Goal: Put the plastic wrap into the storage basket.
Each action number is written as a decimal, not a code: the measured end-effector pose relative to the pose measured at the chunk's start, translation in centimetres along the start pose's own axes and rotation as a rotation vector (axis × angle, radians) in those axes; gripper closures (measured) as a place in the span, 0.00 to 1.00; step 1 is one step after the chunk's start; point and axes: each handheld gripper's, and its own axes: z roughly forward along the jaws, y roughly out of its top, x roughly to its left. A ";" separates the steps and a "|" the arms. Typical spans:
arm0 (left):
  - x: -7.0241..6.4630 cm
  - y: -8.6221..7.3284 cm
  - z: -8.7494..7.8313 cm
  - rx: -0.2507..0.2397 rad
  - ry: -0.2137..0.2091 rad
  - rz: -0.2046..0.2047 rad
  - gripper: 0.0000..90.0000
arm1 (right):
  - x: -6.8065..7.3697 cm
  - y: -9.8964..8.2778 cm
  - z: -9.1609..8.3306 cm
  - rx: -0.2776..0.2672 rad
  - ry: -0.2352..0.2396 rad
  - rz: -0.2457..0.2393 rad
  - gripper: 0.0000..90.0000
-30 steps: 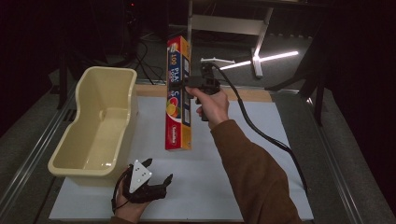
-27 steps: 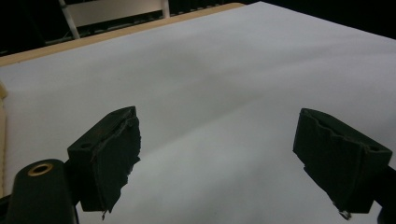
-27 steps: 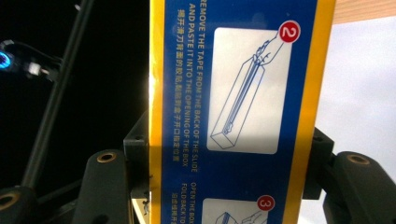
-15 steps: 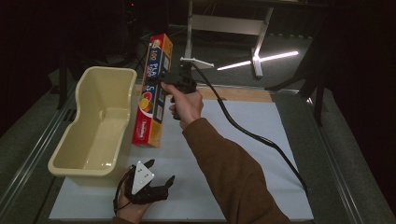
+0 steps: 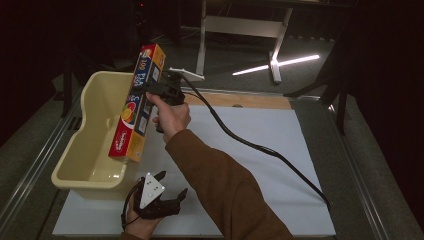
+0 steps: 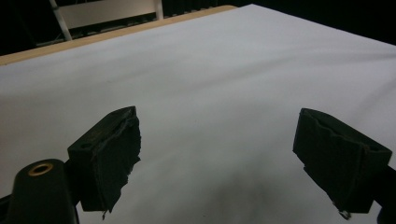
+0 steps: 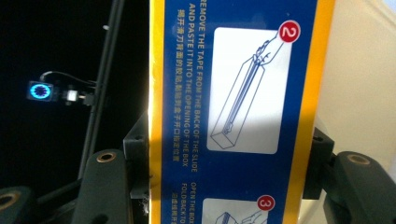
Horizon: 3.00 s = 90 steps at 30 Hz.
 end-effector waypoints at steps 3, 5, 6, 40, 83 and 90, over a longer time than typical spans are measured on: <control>0.1 -0.1 -0.2 -0.002 0.002 -0.004 0.17 | -0.1 -0.3 0.9 0.004 -0.034 -0.026 0.44; 0.1 -0.1 -0.3 -0.005 0.004 -0.004 0.17 | -0.2 -0.4 1.5 0.017 -0.022 -0.005 0.44; 0.1 -0.1 -0.3 -0.005 0.004 -0.005 0.17 | -0.3 -0.5 1.7 0.018 -0.015 0.005 0.44; 0.0 -0.1 -1.2 -0.047 0.009 -0.010 0.16 | -0.5 -2.7 6.8 0.125 -0.080 0.074 0.43; 0.2 -0.1 -1.2 -0.046 0.007 -0.027 0.17 | -1.9 -3.5 8.7 0.151 -0.190 0.117 0.38; 0.1 -0.1 -1.2 -0.046 0.006 -0.026 0.17 | -1.8 -3.0 8.1 0.139 -0.156 0.100 0.42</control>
